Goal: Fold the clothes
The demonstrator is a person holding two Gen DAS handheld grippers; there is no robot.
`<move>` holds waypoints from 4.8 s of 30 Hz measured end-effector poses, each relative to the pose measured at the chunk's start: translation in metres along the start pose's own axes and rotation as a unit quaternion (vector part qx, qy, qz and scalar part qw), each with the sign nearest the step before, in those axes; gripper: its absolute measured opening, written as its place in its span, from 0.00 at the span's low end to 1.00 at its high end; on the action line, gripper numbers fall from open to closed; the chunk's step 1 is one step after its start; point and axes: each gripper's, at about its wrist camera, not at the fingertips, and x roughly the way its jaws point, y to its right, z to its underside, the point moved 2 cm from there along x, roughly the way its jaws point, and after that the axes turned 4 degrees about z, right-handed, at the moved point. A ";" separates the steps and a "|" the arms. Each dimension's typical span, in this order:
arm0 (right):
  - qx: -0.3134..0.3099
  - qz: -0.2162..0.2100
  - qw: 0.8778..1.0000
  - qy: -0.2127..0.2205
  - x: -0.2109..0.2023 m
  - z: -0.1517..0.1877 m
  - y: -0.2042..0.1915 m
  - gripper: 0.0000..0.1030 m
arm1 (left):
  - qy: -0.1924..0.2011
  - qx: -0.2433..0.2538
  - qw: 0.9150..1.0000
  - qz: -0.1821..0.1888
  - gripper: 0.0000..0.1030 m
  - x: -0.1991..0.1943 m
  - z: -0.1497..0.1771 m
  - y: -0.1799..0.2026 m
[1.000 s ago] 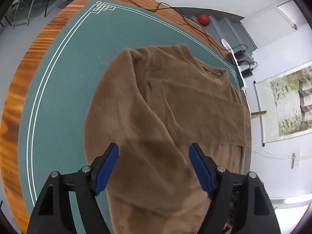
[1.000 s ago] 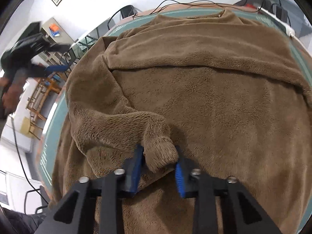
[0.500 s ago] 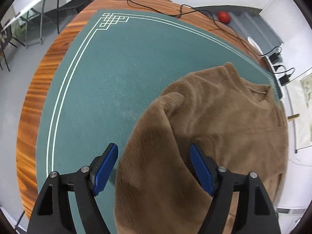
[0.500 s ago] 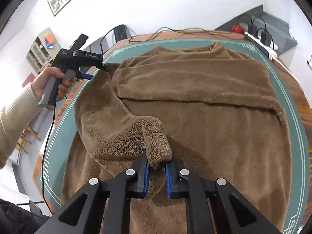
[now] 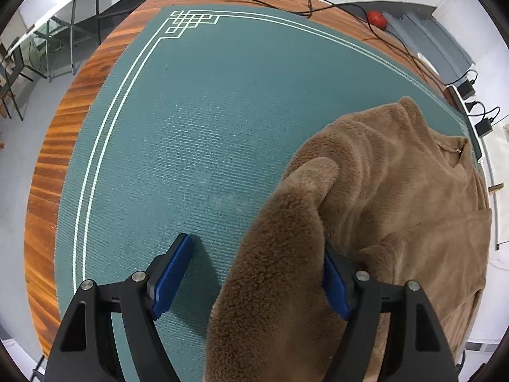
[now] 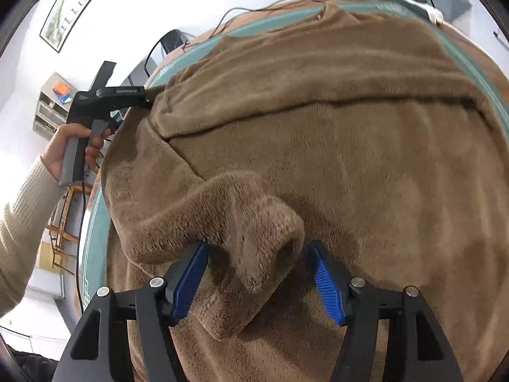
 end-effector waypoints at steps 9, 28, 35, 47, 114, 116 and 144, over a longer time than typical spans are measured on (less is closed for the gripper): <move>-0.036 0.036 0.998 0.021 -0.004 -0.004 -0.012 0.15 | 0.017 -0.008 1.000 0.022 0.19 -0.006 0.000 -0.003; -0.075 0.183 0.940 0.279 -0.117 -0.146 -0.001 0.13 | 0.031 -0.140 0.977 0.156 0.14 -0.032 -0.008 -0.032; -0.017 0.222 0.955 0.196 -0.038 -0.177 0.049 0.14 | 0.032 -0.133 0.984 0.109 0.55 -0.012 -0.022 -0.017; -0.020 0.235 0.952 0.195 -0.018 -0.169 0.054 0.62 | 0.152 -0.026 0.985 0.080 0.75 -0.074 0.010 0.011; -0.185 0.104 0.977 0.016 0.011 0.001 0.010 0.99 | 0.067 0.098 0.993 -0.019 0.82 -0.066 0.248 0.128; -0.181 0.100 0.978 0.027 -0.002 0.005 0.016 0.99 | 0.070 0.096 0.993 -0.020 0.82 -0.074 0.261 0.132; -0.232 0.099 0.966 0.063 -0.016 0.062 0.062 1.00 | 0.058 0.037 0.994 -0.089 0.99 -0.112 0.373 0.091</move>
